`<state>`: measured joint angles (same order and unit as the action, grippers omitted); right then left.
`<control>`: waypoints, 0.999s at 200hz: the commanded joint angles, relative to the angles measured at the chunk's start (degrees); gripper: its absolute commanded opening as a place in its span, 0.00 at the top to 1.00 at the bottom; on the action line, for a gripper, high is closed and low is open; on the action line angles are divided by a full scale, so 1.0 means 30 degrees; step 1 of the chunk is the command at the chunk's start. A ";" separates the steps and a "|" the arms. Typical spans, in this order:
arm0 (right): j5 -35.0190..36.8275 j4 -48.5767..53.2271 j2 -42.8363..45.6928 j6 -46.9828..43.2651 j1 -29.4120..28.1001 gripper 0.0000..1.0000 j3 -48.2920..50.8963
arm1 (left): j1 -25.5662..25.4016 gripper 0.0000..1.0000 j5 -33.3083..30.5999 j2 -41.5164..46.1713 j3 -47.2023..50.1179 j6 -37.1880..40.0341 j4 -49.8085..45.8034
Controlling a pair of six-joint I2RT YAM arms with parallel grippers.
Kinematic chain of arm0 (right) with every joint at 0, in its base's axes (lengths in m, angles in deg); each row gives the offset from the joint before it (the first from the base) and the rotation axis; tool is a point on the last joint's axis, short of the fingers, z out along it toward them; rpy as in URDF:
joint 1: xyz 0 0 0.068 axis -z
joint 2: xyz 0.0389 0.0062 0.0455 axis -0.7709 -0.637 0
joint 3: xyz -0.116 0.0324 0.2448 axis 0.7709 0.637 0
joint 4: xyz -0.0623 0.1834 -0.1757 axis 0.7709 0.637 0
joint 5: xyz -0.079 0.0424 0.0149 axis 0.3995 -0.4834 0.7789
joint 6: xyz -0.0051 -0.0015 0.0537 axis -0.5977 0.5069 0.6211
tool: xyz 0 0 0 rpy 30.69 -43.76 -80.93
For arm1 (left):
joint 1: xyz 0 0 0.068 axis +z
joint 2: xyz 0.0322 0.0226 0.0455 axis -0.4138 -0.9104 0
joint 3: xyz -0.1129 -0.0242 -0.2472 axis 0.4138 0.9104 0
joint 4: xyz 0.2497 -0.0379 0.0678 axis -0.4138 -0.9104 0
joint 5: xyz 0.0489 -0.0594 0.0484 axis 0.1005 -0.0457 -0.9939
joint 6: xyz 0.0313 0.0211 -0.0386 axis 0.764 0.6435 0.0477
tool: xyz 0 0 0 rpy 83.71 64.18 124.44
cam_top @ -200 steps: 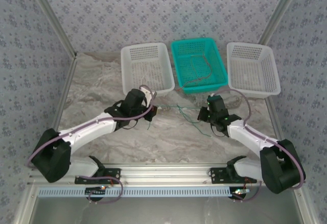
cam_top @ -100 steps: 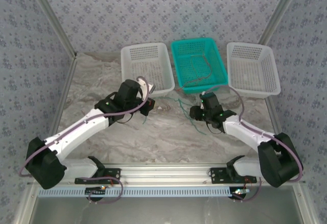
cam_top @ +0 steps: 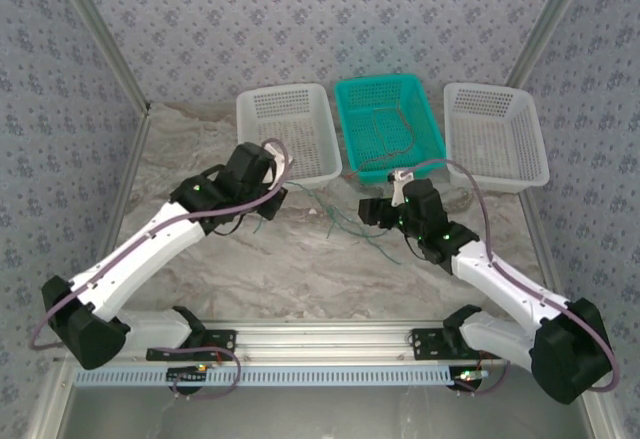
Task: Untangle the cables
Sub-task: Untie the cable from multiple cables.
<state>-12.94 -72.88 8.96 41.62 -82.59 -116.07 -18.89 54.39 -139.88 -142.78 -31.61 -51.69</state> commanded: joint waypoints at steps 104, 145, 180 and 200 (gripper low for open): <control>-0.3956 -0.9280 -0.5286 -0.7489 -0.3102 0.27 -0.1672 | -0.1024 1.00 0.3548 0.4293 0.0827 0.3263 0.4300; -0.2255 -1.1070 -0.6883 -0.7117 -0.3135 0.83 -0.2470 | -0.1019 1.00 0.3359 0.4405 0.1257 0.3053 0.4313; -0.3665 -0.8186 -0.5879 -0.7219 -0.3113 0.67 -0.3262 | -0.1001 1.00 0.0314 0.4392 0.1700 0.2685 0.4280; -0.3420 -0.6053 -0.5463 -0.7245 -0.3251 0.42 -0.3953 | -0.1012 1.00 0.0748 0.4355 0.1821 0.2648 0.4471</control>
<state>-22.36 -97.60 -10.34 20.57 -91.80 -124.42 -21.75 58.79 -126.92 -137.75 -23.07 -40.63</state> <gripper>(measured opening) 0.509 0.064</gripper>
